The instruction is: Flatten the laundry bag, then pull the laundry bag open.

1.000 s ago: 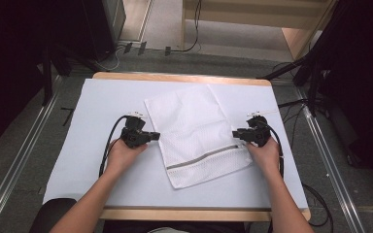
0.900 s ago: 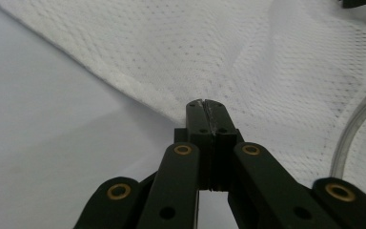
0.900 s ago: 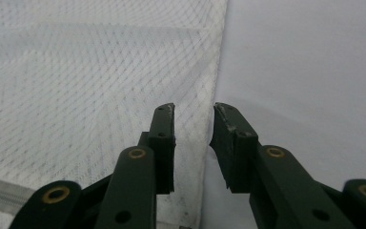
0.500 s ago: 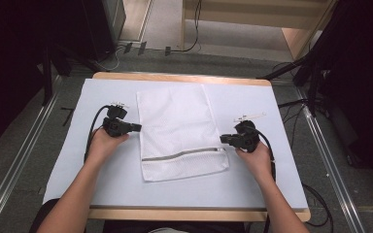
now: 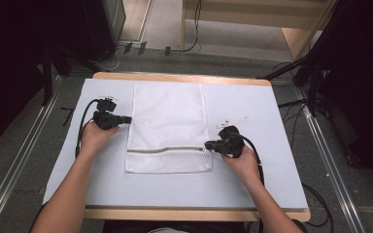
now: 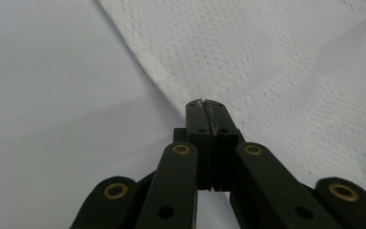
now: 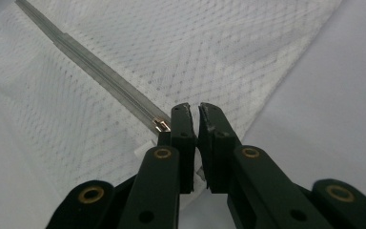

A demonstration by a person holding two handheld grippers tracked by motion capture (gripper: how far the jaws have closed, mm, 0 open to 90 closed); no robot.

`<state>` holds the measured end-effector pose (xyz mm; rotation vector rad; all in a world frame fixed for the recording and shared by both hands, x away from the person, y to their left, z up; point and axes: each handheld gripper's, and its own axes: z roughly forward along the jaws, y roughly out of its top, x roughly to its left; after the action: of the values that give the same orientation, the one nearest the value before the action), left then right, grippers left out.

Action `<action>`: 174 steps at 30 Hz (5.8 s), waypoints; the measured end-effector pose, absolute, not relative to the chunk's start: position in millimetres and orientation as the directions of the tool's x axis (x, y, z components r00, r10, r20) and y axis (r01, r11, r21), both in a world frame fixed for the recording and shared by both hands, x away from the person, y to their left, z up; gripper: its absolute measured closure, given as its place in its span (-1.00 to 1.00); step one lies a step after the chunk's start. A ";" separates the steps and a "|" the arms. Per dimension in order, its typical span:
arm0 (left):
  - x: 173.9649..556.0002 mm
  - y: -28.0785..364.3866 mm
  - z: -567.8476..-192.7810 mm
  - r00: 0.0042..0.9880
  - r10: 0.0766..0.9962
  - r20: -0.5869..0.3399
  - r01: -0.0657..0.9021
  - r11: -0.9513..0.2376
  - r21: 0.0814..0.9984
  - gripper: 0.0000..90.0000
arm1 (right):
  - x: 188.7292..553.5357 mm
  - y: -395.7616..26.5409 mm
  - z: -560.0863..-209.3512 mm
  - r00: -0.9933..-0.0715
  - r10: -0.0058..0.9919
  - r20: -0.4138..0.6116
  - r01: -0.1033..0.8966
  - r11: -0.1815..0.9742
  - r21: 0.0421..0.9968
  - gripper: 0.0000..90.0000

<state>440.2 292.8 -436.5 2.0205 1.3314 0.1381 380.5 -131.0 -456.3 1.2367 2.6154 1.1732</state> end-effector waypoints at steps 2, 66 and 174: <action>437.6 291.5 -435.0 0.472 0.834 -0.286 0.762 -0.223 0.608 0.93 | 380.7 -129.4 -456.3 -0.691 0.665 0.282 0.653 0.407 0.639 0.94; 377.1 184.6 -416.8 0.711 0.652 -0.263 0.627 -0.418 0.658 0.19 | 372.2 -113.3 -462.2 -0.701 0.628 0.338 0.676 0.435 0.596 1.00; 393.5 95.4 -464.3 0.734 0.526 -0.429 0.676 -0.505 0.538 0.96 | 363.9 -121.5 -471.6 -0.742 0.645 0.184 0.575 0.471 0.669 1.00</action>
<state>393.5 95.4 -464.3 2.2249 0.9020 -0.2719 363.9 -121.5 -471.6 1.0863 2.6128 1.1319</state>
